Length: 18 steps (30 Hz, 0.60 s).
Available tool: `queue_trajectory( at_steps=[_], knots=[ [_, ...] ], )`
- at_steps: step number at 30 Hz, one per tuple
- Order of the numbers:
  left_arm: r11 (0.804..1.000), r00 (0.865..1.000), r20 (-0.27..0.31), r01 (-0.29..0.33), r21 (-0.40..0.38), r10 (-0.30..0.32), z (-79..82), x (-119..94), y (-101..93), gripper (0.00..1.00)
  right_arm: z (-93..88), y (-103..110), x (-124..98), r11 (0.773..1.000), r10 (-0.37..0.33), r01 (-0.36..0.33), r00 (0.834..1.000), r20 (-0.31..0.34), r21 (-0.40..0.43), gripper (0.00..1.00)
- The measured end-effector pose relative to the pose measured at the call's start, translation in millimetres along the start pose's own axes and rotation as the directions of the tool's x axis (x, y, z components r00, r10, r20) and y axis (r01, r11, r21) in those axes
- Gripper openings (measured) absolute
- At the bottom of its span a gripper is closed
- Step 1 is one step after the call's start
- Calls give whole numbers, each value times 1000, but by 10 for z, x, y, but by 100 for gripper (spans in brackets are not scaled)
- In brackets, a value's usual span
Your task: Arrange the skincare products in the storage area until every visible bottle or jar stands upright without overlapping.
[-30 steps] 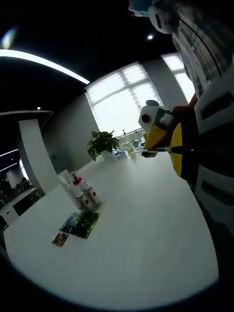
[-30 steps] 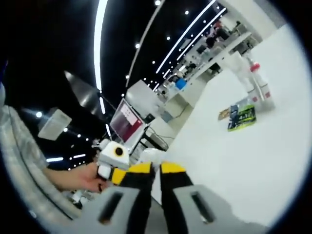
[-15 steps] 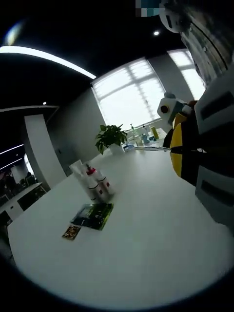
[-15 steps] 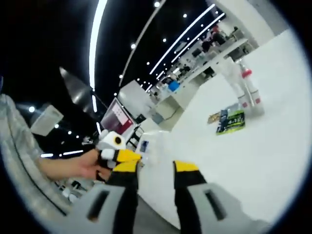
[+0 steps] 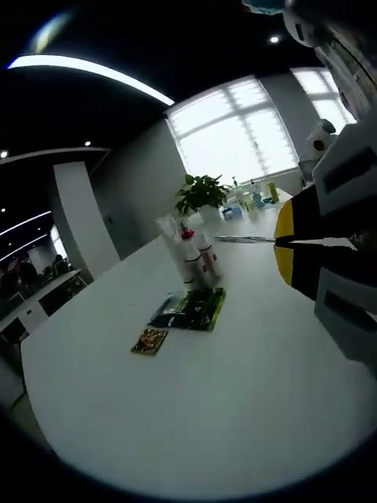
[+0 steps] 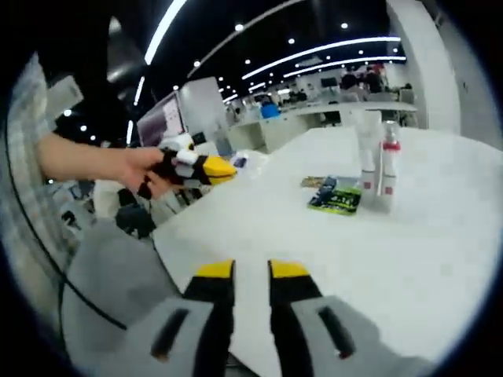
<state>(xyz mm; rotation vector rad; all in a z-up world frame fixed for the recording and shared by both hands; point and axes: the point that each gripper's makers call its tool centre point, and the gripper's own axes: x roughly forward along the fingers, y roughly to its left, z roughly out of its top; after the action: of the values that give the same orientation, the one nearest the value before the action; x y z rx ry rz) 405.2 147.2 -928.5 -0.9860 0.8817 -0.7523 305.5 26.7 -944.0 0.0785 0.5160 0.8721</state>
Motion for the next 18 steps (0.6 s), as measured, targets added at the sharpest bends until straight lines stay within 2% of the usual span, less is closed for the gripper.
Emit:
queue_trajectory(
  at_steps=[5, 8, 14, 18],
  knots=[
    [999, 999, 12, -31, -18, 31, 257, 88, 185, 0, -89, -85, -39, 1000, -3, 3, 999, -38, 2, 11],
    [998, 999, 11, -49, -26, 49, 391, 172, 305, 0, -143, -168, -61, 999, -4, 6, 998, -57, 41, 10],
    [996, 997, 2, -75, -40, 75, 553, 306, 530, 0, -194, -293, -62, 999, -10, 14, 996, -87, 36, 7],
    [993, 996, 1, -94, -69, 94, 620, 392, 700, 0, -214, -333, -47, 998, -6, 13, 995, -103, 61, 7]
  ],
)
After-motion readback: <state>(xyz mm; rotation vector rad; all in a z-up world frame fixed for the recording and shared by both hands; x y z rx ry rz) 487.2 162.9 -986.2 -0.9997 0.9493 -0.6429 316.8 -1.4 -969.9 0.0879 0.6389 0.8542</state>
